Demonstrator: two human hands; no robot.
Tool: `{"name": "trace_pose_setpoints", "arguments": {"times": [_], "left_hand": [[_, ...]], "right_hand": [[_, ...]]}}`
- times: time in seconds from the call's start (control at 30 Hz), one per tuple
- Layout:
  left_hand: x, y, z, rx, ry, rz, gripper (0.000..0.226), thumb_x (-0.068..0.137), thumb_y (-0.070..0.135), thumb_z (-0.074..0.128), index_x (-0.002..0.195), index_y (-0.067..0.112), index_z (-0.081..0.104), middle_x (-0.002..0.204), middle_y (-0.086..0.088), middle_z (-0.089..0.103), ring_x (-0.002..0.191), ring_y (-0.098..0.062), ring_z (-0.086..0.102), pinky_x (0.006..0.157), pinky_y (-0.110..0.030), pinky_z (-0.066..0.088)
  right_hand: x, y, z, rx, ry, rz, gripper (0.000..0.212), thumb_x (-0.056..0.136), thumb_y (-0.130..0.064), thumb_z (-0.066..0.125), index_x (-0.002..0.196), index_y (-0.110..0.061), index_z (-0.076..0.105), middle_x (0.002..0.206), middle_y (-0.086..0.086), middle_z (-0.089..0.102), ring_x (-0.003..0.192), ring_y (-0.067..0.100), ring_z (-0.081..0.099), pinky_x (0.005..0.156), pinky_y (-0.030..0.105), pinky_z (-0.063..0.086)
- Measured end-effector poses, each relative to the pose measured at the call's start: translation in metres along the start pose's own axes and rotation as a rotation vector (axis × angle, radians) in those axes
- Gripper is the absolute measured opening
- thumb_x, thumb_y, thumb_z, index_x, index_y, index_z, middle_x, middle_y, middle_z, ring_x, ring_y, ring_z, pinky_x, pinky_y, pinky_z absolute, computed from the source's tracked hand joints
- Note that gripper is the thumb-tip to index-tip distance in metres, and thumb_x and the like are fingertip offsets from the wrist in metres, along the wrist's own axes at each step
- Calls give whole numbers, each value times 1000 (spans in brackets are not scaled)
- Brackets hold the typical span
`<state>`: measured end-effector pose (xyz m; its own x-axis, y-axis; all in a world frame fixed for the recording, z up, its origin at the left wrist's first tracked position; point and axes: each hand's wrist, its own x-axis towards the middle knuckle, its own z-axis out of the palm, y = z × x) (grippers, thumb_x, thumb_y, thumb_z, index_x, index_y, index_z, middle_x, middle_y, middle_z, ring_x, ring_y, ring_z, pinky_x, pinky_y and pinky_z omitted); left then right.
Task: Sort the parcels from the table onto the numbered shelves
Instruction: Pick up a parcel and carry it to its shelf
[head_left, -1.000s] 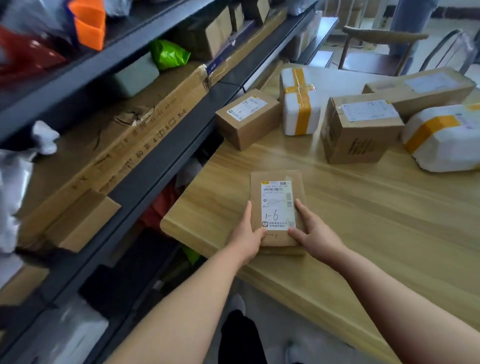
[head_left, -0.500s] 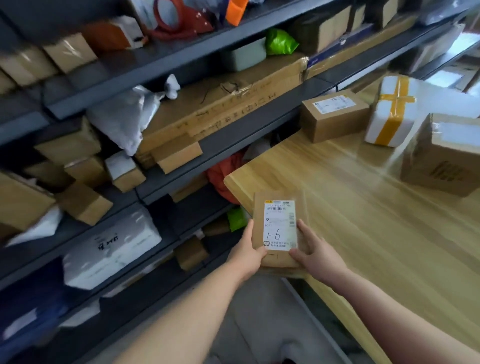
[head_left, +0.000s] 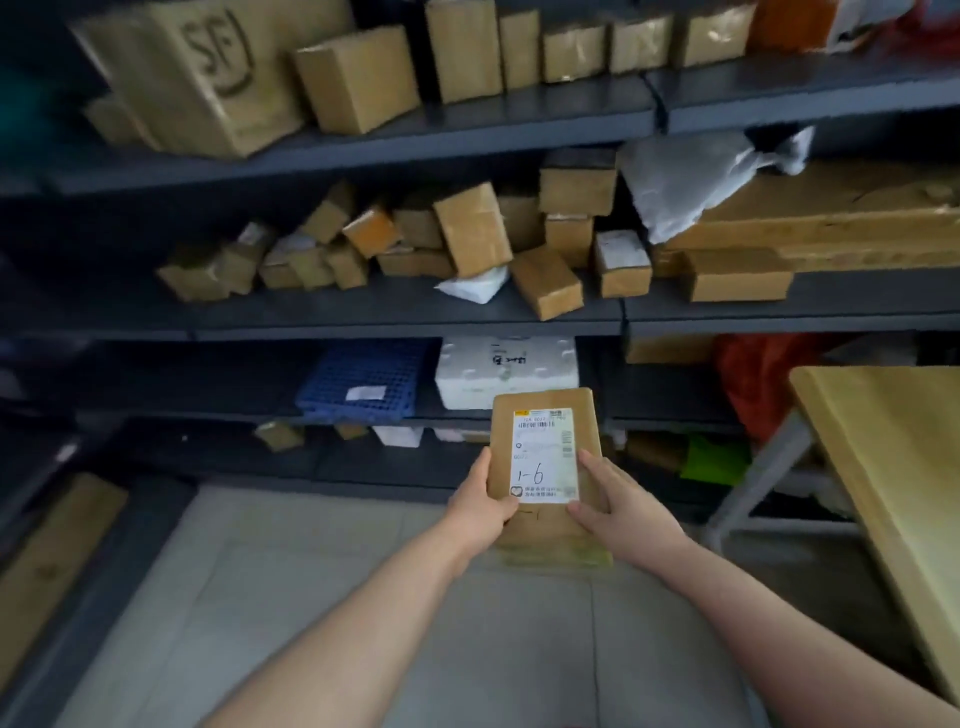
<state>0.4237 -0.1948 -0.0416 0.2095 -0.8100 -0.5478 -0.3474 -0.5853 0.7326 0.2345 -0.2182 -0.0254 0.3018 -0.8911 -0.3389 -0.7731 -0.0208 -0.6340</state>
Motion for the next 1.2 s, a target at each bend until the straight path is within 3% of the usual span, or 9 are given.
{"name": "trace_pose_setpoints", "arguments": {"times": [0.07, 0.2, 0.33, 0.6, 0.73, 0.87, 1.0, 1.13, 1.2], "left_hand": [[-8, -24, -45, -32, 75, -18, 78, 95, 16, 59, 154, 40, 13, 145, 7, 47, 127, -20, 51, 103, -44, 46], [-25, -72, -129, -108, 179, -57, 72, 96, 13, 55, 152, 38, 17, 137, 8, 51, 123, -20, 53, 97, -37, 49], [-49, -119, -201, -170, 282, -134, 77, 96, 16, 54, 154, 39, 9, 140, 5, 52, 120, -21, 55, 86, -34, 51], [-110, -189, -312, -301, 493, -265, 67, 97, 18, 52, 148, 47, 20, 124, 7, 60, 101, -17, 58, 62, -28, 46], [-129, -212, -352, -390, 581, -299, 58, 98, 15, 51, 144, 43, 29, 118, 11, 59, 98, -14, 57, 68, -31, 49], [-140, -228, -392, -445, 680, -336, 57, 99, 14, 50, 144, 41, 28, 101, 16, 54, 86, -8, 54, 62, -28, 46], [-140, -236, -445, -482, 780, -379, 60, 99, 13, 50, 148, 38, 25, 95, 16, 51, 89, -13, 55, 76, -35, 50], [-130, -234, -500, -500, 866, -402, 60, 98, 12, 49, 147, 37, 25, 108, 10, 54, 97, -17, 56, 77, -35, 53], [-125, -231, -528, -484, 908, -399, 56, 97, 11, 48, 143, 36, 29, 103, 13, 54, 94, -16, 56, 79, -36, 51]], "right_hand": [[7, -44, 26, -29, -43, -66, 70, 94, -41, 54, 152, -38, 15, 160, -5, 19, 143, 10, 27, 107, 30, 35], [18, -125, 81, -34, -109, -176, 69, 93, -39, 56, 150, -42, 17, 157, -11, 25, 129, 14, 46, 97, 29, 42], [25, -192, 140, -49, -190, -272, 69, 92, -38, 57, 150, -42, 18, 155, -11, 29, 130, 16, 44, 99, 29, 41], [25, -311, 234, -59, -369, -458, 67, 93, -34, 56, 150, -40, 21, 151, -12, 33, 126, 13, 45, 97, 29, 42], [35, -361, 271, -112, -450, -537, 68, 92, -36, 58, 150, -39, 23, 152, -9, 33, 131, 15, 41, 102, 33, 40], [53, -411, 307, -119, -537, -594, 68, 90, -36, 61, 148, -41, 25, 150, -9, 38, 128, 15, 45, 101, 34, 43], [78, -467, 341, -88, -607, -659, 67, 89, -37, 61, 146, -46, 27, 145, -11, 43, 119, 13, 51, 95, 34, 47], [108, -529, 368, -84, -651, -728, 67, 90, -36, 62, 146, -45, 26, 144, -10, 44, 121, 14, 50, 95, 31, 45], [124, -562, 380, -88, -674, -780, 66, 91, -32, 61, 148, -41, 28, 147, -11, 42, 127, 13, 45, 92, 24, 38]]}}
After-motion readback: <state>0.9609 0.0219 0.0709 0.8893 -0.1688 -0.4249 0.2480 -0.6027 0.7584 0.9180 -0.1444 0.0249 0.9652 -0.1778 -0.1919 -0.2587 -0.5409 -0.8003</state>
